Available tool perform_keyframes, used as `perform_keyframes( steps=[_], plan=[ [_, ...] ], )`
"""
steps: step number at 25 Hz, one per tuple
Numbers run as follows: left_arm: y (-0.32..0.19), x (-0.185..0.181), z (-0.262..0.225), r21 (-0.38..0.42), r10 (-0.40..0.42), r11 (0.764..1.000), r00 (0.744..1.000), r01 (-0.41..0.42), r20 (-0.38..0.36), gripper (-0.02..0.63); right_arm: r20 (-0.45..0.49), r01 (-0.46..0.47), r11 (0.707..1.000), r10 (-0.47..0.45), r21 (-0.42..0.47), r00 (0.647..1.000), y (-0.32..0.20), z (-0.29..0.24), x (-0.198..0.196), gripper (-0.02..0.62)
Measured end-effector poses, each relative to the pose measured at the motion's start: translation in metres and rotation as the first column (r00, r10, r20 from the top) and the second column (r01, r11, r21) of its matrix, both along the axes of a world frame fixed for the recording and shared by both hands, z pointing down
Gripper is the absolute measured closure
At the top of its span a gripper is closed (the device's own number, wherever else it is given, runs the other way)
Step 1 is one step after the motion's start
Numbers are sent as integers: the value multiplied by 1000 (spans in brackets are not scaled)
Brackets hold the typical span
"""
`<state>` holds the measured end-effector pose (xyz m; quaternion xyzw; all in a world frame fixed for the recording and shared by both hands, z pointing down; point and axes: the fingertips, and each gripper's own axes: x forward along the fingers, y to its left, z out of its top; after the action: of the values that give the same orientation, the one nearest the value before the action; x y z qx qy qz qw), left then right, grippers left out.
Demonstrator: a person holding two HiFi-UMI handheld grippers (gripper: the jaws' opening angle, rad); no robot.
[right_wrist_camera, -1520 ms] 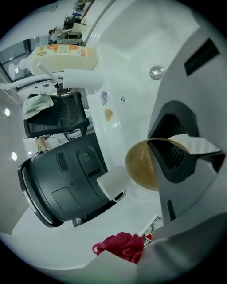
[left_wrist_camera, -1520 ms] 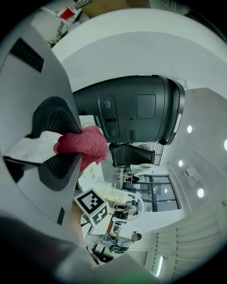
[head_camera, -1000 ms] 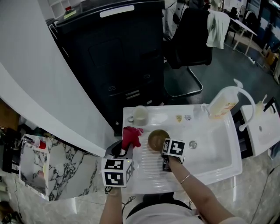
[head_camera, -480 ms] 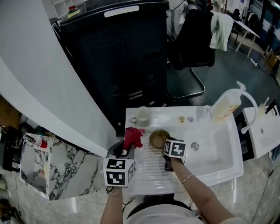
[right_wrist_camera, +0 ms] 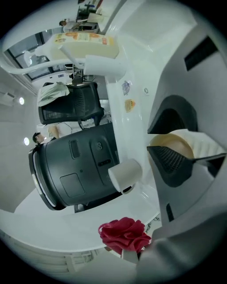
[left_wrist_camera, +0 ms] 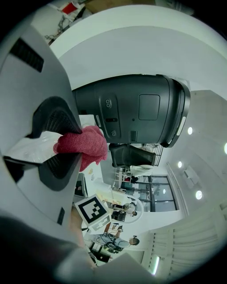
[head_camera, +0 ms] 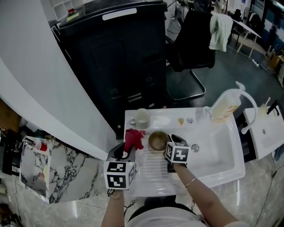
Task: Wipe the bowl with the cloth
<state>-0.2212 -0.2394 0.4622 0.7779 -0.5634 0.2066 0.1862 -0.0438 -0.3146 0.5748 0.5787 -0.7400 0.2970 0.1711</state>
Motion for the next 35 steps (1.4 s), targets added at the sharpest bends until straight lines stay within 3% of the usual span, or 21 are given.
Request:
perform_keyframes(
  steps=[13, 24, 35],
  plan=[
    [11, 23, -12, 53, -24, 998, 1000, 23, 1, 486, 44, 31, 981, -40, 193, 998, 39, -77, 34, 560],
    [35, 53, -31, 124, -10, 992, 1000, 9, 7, 486, 55, 44, 932, -68, 360, 996, 89, -142, 62, 591],
    [66, 71, -50, 222, -25, 975, 1000, 23, 4, 486, 93, 23, 908, -68, 418, 993, 139, -169, 95, 592]
  ],
)
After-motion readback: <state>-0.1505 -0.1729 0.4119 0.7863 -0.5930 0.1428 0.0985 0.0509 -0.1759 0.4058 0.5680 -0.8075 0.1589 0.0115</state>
